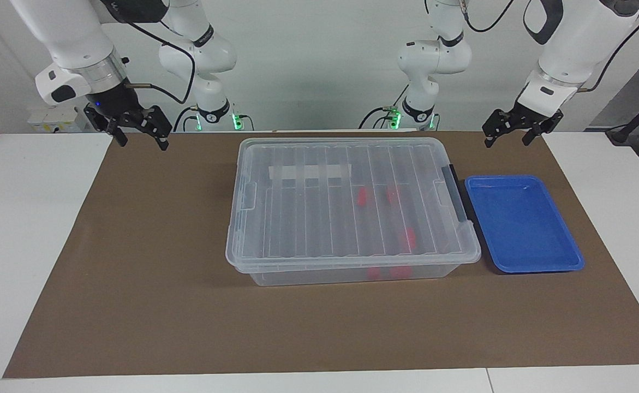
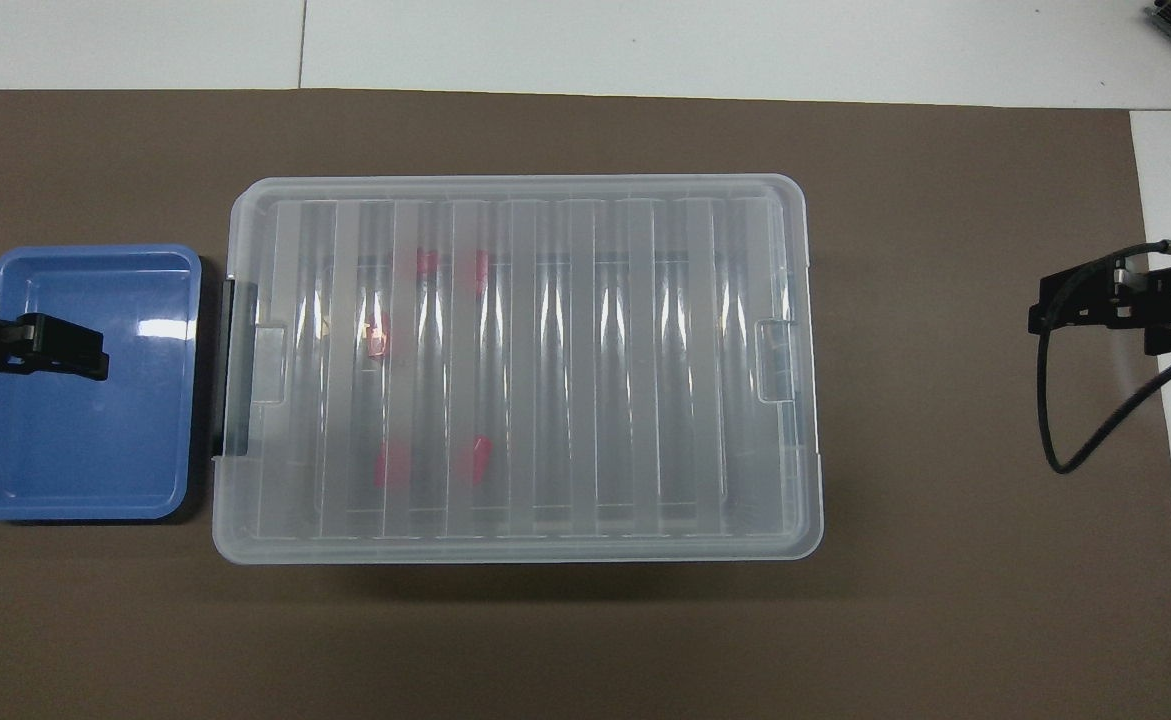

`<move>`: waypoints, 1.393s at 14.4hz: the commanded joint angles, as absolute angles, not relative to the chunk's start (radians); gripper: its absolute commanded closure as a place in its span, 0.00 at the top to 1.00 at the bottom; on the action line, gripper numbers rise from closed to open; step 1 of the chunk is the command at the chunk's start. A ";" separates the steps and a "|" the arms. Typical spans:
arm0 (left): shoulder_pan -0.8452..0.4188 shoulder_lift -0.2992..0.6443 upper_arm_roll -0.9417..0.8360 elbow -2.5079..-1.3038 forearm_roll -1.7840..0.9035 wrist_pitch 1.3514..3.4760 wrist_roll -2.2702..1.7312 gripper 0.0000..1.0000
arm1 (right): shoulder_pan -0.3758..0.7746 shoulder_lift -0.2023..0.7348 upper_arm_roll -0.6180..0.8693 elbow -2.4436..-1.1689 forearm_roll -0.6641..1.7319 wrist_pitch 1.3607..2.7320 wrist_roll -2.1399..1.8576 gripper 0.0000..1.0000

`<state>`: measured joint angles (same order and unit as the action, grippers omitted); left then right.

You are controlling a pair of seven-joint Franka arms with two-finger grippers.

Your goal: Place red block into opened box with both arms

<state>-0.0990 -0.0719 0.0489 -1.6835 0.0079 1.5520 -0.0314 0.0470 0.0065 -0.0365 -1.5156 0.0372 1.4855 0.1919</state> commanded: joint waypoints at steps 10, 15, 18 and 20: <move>-0.100 -0.086 0.054 -1.684 -0.005 1.539 -0.040 1.00 | 0.021 -0.032 -0.023 -1.563 -0.030 1.535 0.129 1.00; -0.100 -0.086 0.054 -1.684 -0.005 1.540 -0.040 1.00 | 0.018 -0.029 -0.018 -1.562 -0.032 1.543 0.115 1.00; -0.100 -0.086 0.054 -1.684 -0.005 1.540 -0.040 1.00 | 0.017 -0.034 -0.018 -1.563 -0.021 1.520 0.115 1.00; -0.100 -0.086 0.052 -1.684 -0.006 1.539 -0.040 1.00 | 0.017 -0.034 -0.018 -1.566 -0.011 1.519 0.115 1.00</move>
<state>-0.0990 -0.0719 0.0489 -1.6835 0.0079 1.5520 -0.0316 0.0233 -0.0092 -0.0221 -1.5367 -0.0221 1.5228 0.1418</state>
